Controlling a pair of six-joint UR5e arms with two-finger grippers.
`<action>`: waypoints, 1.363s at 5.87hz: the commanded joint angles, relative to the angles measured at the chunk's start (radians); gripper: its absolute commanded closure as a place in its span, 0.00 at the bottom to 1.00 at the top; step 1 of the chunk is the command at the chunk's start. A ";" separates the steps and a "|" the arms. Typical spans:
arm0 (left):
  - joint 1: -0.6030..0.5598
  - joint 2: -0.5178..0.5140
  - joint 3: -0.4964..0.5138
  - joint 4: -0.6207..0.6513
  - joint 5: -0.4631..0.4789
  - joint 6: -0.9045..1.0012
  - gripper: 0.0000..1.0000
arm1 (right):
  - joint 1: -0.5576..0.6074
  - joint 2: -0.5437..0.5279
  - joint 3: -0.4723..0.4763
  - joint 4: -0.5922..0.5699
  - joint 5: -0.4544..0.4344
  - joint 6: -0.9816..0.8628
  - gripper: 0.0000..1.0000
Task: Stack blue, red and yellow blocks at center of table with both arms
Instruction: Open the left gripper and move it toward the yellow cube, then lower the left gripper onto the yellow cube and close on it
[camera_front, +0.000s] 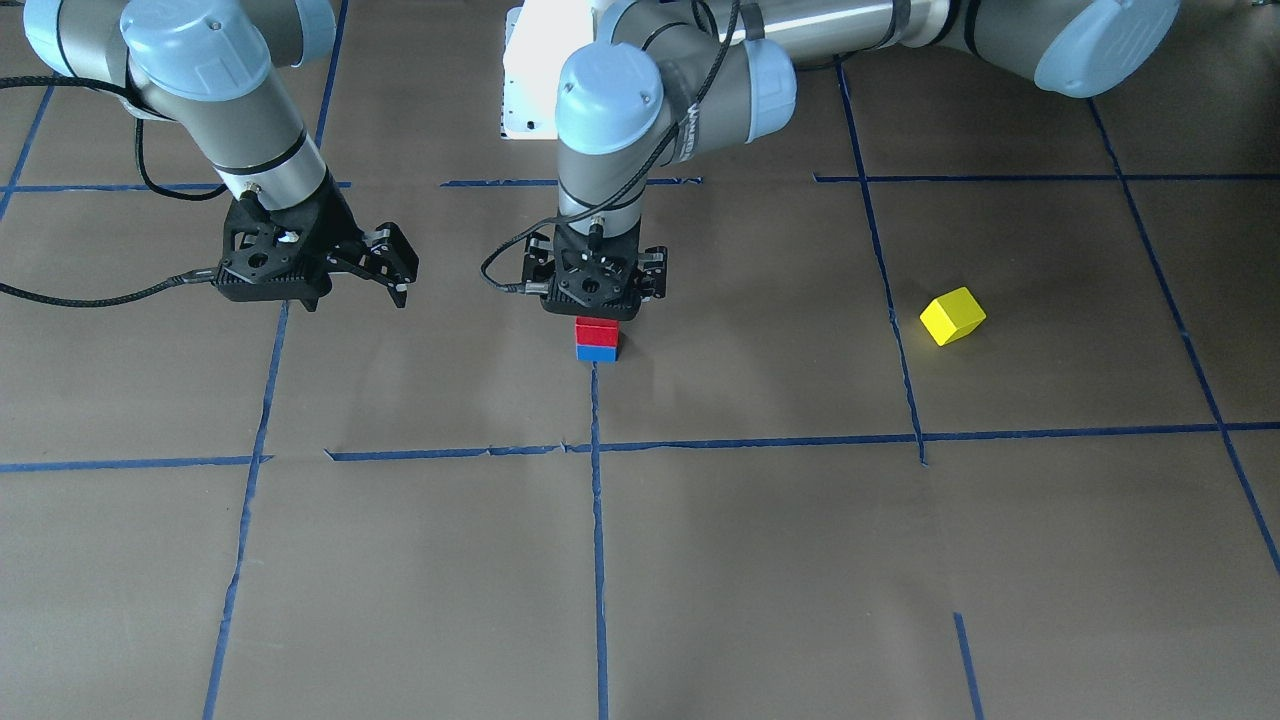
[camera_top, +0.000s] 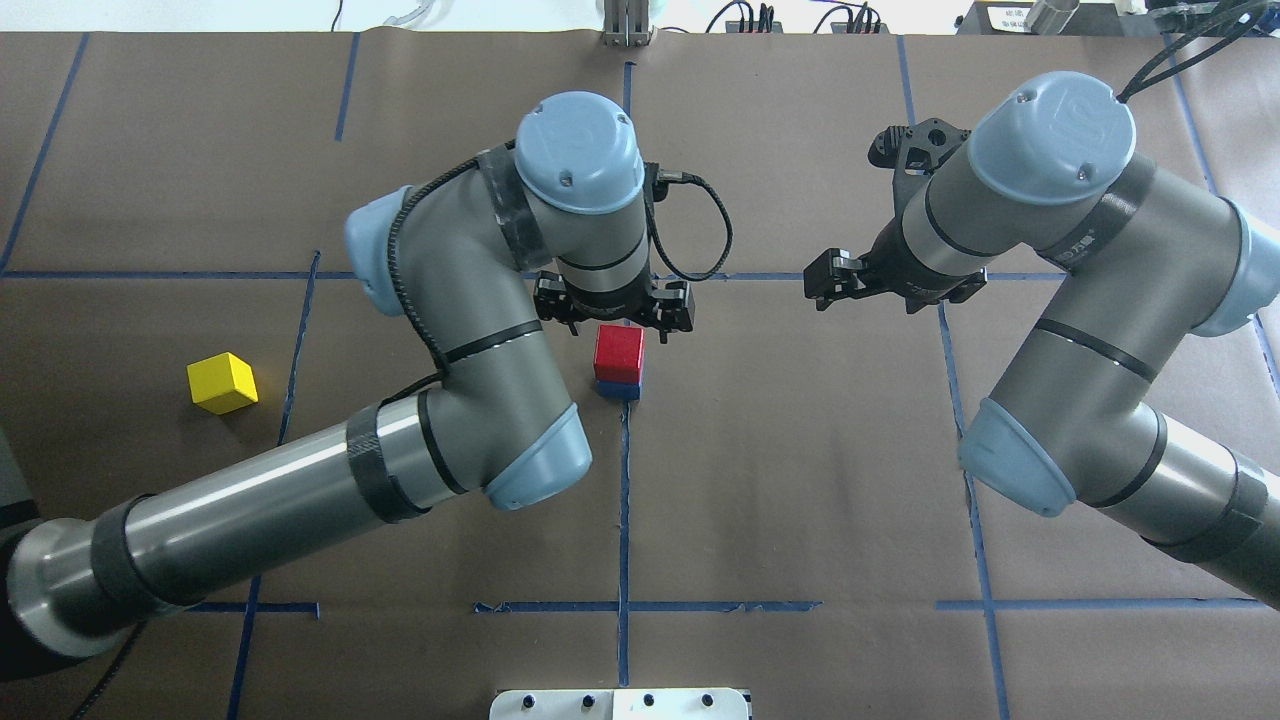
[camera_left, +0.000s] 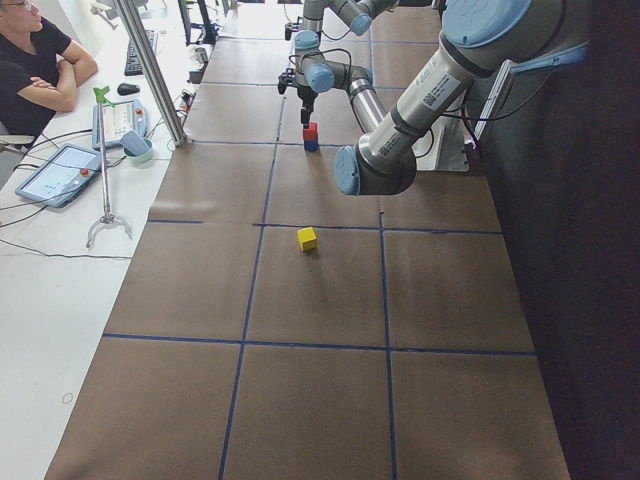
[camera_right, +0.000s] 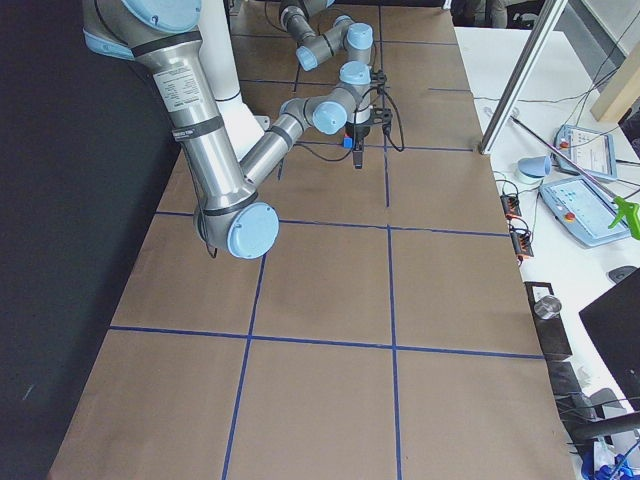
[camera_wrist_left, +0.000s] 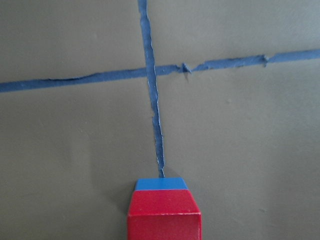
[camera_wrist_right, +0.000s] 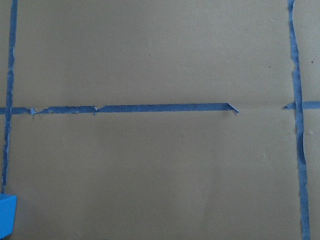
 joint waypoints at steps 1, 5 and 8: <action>-0.084 0.187 -0.222 0.002 -0.049 0.013 0.00 | 0.013 -0.007 0.003 -0.002 0.005 -0.016 0.00; -0.209 0.727 -0.446 -0.074 -0.116 0.225 0.00 | 0.062 -0.066 0.039 0.005 0.037 -0.046 0.00; -0.242 0.820 -0.357 -0.227 -0.123 0.006 0.00 | 0.085 -0.082 0.036 0.008 0.040 -0.047 0.00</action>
